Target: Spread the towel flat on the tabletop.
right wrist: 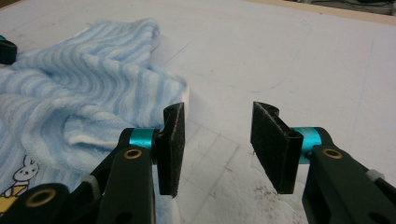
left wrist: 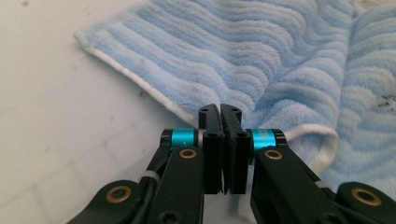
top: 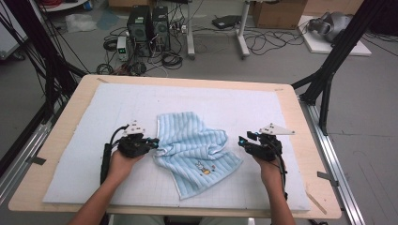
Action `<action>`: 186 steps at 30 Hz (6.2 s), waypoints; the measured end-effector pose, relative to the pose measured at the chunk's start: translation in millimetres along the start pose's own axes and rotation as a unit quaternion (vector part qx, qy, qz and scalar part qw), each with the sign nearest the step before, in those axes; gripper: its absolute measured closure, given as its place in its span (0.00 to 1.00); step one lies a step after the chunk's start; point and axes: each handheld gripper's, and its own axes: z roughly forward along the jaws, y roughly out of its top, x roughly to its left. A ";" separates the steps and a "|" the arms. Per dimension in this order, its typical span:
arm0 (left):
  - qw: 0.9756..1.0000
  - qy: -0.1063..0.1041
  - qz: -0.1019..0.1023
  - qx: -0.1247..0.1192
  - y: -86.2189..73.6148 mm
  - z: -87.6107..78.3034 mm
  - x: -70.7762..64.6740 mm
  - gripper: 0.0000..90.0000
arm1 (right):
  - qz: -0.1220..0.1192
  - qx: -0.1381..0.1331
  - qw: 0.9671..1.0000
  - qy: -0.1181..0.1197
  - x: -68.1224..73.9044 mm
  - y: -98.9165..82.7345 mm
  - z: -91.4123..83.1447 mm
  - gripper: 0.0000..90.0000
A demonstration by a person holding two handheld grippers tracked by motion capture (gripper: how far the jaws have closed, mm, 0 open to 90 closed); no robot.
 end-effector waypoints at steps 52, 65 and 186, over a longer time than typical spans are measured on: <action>1.000 -0.012 -0.020 -0.018 -24.0 -19.6 20.1 0.96 | -0.127 0.180 0.963 0.157 99.0 73.6 179.8 0.89; 1.000 -0.013 -0.016 -0.011 -23.9 -18.2 18.0 0.96 | -0.190 0.142 0.971 -0.015 83.5 92.3 143.0 0.95; 0.997 0.039 -0.054 -0.038 60.7 80.7 45.7 0.88 | -0.106 0.066 0.989 -0.078 20.4 59.0 132.1 0.93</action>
